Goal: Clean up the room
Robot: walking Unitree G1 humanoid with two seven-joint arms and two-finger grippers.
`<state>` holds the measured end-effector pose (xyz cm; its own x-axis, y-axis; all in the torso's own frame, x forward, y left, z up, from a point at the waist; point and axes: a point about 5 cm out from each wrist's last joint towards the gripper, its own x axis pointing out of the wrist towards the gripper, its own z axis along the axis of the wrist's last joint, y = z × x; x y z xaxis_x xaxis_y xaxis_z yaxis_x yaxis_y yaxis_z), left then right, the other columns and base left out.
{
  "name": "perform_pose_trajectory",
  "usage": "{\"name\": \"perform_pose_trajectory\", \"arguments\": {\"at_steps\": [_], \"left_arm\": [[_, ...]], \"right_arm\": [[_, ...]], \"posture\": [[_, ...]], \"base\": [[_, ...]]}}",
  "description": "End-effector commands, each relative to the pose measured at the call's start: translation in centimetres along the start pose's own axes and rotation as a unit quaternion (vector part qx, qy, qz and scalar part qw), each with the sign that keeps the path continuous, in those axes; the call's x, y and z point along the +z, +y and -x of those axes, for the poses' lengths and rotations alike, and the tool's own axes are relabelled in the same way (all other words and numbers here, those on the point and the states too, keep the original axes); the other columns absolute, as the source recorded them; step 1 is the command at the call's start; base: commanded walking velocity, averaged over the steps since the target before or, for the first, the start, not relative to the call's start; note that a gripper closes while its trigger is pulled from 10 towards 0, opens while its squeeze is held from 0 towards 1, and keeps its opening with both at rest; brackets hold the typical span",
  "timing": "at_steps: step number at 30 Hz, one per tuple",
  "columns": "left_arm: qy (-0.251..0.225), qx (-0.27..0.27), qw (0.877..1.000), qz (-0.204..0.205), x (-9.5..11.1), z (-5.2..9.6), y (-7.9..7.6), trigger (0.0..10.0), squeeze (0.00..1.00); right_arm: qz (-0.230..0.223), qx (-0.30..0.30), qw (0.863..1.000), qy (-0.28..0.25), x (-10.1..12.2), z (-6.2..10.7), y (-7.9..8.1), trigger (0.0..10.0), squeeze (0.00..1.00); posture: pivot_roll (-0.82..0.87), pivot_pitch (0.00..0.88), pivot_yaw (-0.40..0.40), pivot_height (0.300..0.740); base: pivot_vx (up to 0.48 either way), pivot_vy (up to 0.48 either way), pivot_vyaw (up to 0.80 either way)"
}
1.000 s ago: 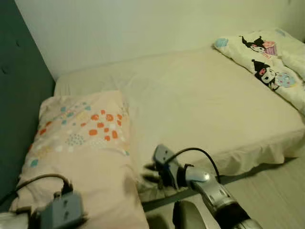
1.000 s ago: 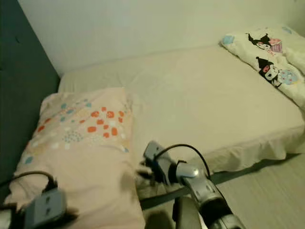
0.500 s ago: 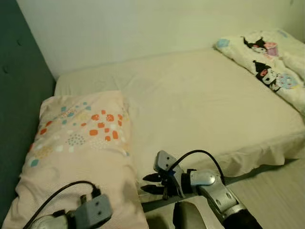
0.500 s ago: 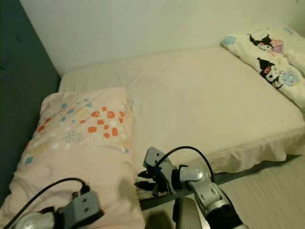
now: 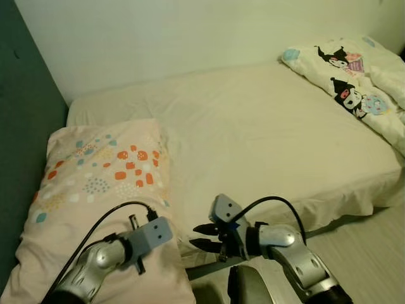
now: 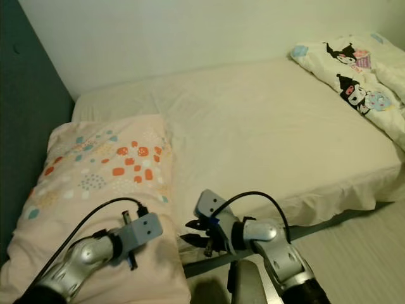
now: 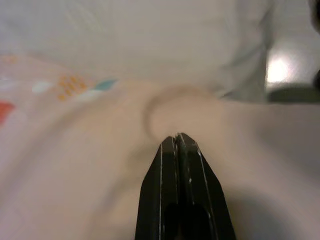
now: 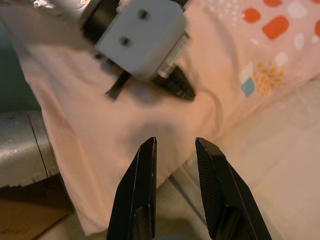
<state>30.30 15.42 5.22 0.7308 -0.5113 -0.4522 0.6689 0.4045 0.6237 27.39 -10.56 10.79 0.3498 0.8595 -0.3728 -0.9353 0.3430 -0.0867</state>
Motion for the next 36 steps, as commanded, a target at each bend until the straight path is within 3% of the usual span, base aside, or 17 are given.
{"name": "perform_pose_trajectory", "arguments": {"at_steps": [1, 5, 8, 9, 11, 13, 14, 15, 16, 19, 21, 27, 28, 29, 30, 35, 36], "left_arm": [[0.022, -0.019, 0.999, -0.034, -0.7, -0.3, -0.6, 0.0, 0.0], [0.01, -0.035, 0.999, -0.04, -0.4, -0.4, 0.8, 0.0, 0.0], [-0.057, -0.111, 0.991, 0.047, 0.0, 1.4, 2.1, 0.0, 0.0], [-0.057, -0.111, 0.991, 0.047, 0.0, 1.4, 2.1, 0.0, 0.0], [-0.069, -0.173, 0.98, 0.069, -1.0, 3.4, 1.6, 0.0, 0.0], [-0.069, -0.173, 0.98, 0.069, -1.0, 3.4, 1.6, 0.0, 0.0], [-0.049, -0.215, 0.974, 0.052, -2.2, 5.0, 1.0, 0.0, 0.0], [-0.049, -0.215, 0.974, 0.052, -2.2, 5.0, 1.0, 0.0, 0.0], [-0.019, -0.249, 0.968, 0.032, -3.5, 6.5, 0.4, 0.0, 0.0], [0.012, -0.274, 0.961, 0.02, -4.9, 7.8, -0.3, 0.0, 0.0], [0.071, -0.32, 0.945, 0.002, -7.4, 10.0, -1.9, 0.0, 0.0], [0.106, -0.358, 0.928, -0.018, -8.7, 11.3, -3.0, 0.0, 0.0], [0.127, -0.367, 0.921, -0.043, -9.1, 11.4, -3.5, 0.0, 0.0], [0.127, -0.367, 0.921, -0.043, -9.1, 11.4, -3.5, 0.0, 0.0], [0.158, -0.381, 0.909, -0.067, -9.6, 11.4, -4.3, 0.0, 0.0], [0.154, -0.42, 0.893, -0.045, -9.2, 11.8, -5.1, 0.0, 0.0], [0.154, -0.441, 0.884, -0.034, -9.0, 12.1, -5.5, 0.0, 0.0]], "right_arm": [[-0.007, -0.005, 1.0, 0.001, 0.0, 0.2, 0.4, 10.0, 0.0], [-0.01, -0.012, 1.0, 0.001, 0.0, 0.5, 0.5, 10.0, 0.0], [-0.015, -0.017, 1.0, 0.0, -0.1, 0.7, 0.6, 10.0, 0.0], [-0.015, -0.017, 1.0, 0.0, -0.1, 0.7, 0.6, 10.0, 0.0], [-0.02, -0.018, 1.0, -0.002, -0.1, 0.7, 0.7, 10.0, 0.0], [-0.02, -0.018, 1.0, -0.002, -0.1, 0.7, 0.7, 10.0, 0.0], [-0.022, -0.018, 1.0, -0.002, -0.2, 0.6, 0.8, 10.0, 0.0], [-0.022, -0.018, 1.0, -0.002, -0.2, 0.6, 0.8, 10.0, 0.0], [-0.024, -0.017, 1.0, -0.002, -0.2, 0.5, 0.8, 10.0, 0.0], [-0.025, -0.016, 1.0, -0.002, -0.1, 0.4, 0.8, 10.0, 0.0], [-0.025, -0.018, 1.0, -0.004, 0.0, 0.1, 0.7, 10.0, 0.0], [-0.024, -0.022, 0.999, -0.005, 0.2, -0.1, 0.6, 10.0, 0.0], [-0.022, -0.023, 0.999, -0.004, 0.2, 0.0, 0.5, 10.0, 0.0], [-0.022, -0.023, 0.999, -0.004, 0.2, 0.0, 0.5, 10.0, 0.0], [-0.02, -0.025, 0.999, -0.003, 0.3, 0.0, 0.4, 10.0, 0.0], [-0.021, -0.027, 0.999, -0.003, 0.3, 0.2, 0.4, 10.0, 0.0], [-0.021, -0.028, 0.999, -0.002, 0.2, 0.3, 0.4, 10.0, 0.0]], "posture": [[-0.1, 0.24, -0.019, 0.61], [-0.11, 0.249, -0.001, 0.61], [-0.1, 0.244, 0.009, 0.61], [-0.1, 0.244, 0.009, 0.61], [-0.08, 0.24, 0.007, 0.61], [-0.08, 0.24, 0.007, 0.61], [-0.07, 0.236, 0.005, 0.61], [-0.07, 0.236, 0.005, 0.61], [-0.06, 0.233, 0.002, 0.61], [-0.06, 0.231, 0.0, 0.61], [-0.06, 0.226, 0.0, 0.61], [-0.05, 0.224, -0.002, 0.61], [-0.06, 0.225, -0.003, 0.61], [-0.06, 0.225, -0.003, 0.61], [-0.07, 0.226, -0.001, 0.61], [-0.07, 0.226, -0.001, 0.61], [-0.08, 0.223, 0.004, 0.61]], "base": [[0.0, 0.0, 0.0], [0.0, 0.0, 0.0], [0.0, 0.0, 0.0], [0.0, 0.0, 0.0], [0.0, 0.0, 0.0], [0.0, 0.0, 0.0], [0.0, 0.0, 0.0], [0.0, 0.0, 0.0], [0.0, 0.0, 0.0], [0.0, 0.0, 0.0], [0.0, 0.0, 0.0], [0.0, 0.0, 0.0], [0.0, 0.0, 0.0], [0.0, 0.0, 0.0], [0.0, 0.0, 0.0], [0.0, 0.0, 0.0], [0.0, 0.0, 0.0]]}}
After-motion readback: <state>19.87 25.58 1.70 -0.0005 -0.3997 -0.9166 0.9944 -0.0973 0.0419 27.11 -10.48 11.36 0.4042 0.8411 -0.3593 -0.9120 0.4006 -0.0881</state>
